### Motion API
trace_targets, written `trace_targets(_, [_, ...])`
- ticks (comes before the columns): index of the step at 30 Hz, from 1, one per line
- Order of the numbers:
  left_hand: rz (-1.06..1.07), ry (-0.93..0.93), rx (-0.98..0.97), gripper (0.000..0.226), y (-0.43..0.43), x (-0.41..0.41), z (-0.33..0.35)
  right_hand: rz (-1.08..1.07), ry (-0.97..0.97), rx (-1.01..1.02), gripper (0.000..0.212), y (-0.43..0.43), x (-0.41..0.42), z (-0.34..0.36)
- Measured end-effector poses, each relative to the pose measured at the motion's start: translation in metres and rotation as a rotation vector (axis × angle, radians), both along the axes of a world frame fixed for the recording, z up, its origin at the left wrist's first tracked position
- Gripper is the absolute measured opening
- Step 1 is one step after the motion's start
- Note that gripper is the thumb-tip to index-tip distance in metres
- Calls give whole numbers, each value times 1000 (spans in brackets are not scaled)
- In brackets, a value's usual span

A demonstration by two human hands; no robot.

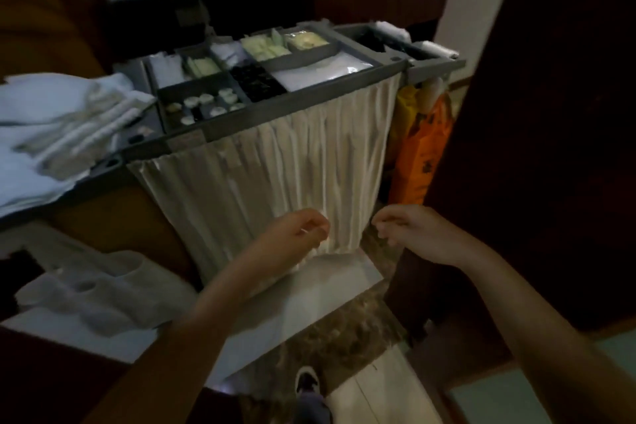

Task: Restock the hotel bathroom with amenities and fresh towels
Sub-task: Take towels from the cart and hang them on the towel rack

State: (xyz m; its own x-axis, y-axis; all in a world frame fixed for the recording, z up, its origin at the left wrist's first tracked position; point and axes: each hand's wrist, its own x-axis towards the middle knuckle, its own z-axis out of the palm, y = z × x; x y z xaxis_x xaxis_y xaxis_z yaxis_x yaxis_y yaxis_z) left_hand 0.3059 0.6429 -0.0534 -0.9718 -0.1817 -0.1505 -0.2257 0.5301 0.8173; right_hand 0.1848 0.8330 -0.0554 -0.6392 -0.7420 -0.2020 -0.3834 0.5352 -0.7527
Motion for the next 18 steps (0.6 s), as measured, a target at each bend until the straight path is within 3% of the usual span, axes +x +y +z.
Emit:
trace_targets(7, [83, 23, -151, 24, -129, -39, 18, 175, 56, 11, 24, -140, -60, 14])
trace_targets(18, [341, -8, -135, 16, -289, -69, 29, 371, 117, -44, 17, -323, -112, 47])
